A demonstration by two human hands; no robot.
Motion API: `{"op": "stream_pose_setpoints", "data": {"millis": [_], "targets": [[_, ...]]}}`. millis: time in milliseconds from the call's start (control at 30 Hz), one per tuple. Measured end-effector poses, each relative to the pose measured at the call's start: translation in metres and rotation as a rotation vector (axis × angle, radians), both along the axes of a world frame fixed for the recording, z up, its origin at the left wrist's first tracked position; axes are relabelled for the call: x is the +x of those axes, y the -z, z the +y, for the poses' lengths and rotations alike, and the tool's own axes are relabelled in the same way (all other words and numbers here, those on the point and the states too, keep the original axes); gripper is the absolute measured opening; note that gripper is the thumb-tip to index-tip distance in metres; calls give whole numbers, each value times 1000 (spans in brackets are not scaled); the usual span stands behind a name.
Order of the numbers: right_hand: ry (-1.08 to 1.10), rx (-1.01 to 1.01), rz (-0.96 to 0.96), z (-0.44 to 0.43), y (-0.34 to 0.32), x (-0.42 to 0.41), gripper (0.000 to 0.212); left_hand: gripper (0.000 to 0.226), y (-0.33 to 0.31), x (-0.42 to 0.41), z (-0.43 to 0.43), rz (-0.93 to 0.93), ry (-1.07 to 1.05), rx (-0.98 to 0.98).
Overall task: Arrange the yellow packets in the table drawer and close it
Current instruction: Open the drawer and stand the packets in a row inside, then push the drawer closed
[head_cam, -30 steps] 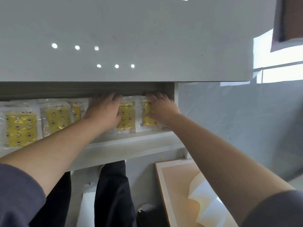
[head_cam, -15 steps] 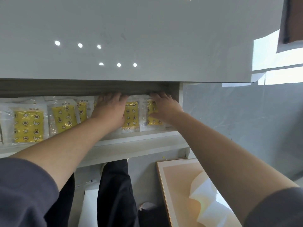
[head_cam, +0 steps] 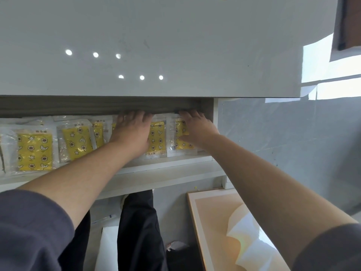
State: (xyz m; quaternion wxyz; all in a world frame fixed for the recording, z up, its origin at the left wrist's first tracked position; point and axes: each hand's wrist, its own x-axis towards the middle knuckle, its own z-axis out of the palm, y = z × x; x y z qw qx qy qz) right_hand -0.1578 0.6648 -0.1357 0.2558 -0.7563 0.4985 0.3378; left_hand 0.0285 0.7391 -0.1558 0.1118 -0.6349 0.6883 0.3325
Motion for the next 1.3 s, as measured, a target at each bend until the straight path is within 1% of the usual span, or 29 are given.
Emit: {"op": "stream_pose_setpoints", "data": {"millis": [333, 567, 733, 833, 933, 1033, 1133, 1200, 1267, 1300], "targets": [[-15, 10, 1, -4, 0, -2, 83, 72, 2, 1, 0, 1, 5, 7], [-50, -9, -13, -7, 0, -1, 80, 63, 4, 6, -2, 42, -8, -20], [-46, -21, -14, -4, 2, -3, 83, 67, 5, 9, 3, 3, 4, -27], [-43, -25, -6, -3, 0, -2, 84, 69, 4, 10, 2, 16, 5, -4], [-30, -62, -42, 2, -9, 3, 81, 70, -3, 14, 2, 36, -7, -13], [53, -59, -132, 16, -33, 16, 71, 74, -17, 23, 11, 51, 13, -6], [249, 8, -299, 26, -75, 35, 57, 74, -30, 36, 27, 11, 84, 57], [421, 24, -481, 28, -115, 48, 46, 78, -34, 45, 39, -3, 125, 45], [638, 29, -755, 26, -162, 62, 34, 84, -38, 53, 47, -30, 145, 48], [753, 35, -915, 23, -190, 67, 29, 86, -38, 55, 49, -38, 142, 92]]}}
